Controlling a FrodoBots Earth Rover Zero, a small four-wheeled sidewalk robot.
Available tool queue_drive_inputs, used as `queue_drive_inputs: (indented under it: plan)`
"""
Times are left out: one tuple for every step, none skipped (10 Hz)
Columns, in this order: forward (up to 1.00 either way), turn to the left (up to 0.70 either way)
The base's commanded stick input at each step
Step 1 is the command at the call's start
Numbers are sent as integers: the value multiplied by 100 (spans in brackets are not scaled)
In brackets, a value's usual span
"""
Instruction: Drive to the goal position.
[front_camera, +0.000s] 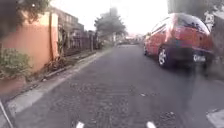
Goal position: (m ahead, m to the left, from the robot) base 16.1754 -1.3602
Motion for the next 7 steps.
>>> queue_drive_inputs:
  plan:
    - [70,0]
    - [70,0]
    - [70,0]
    - [70,0]
    - [70,0]
    - [70,0]
    - [70,0]
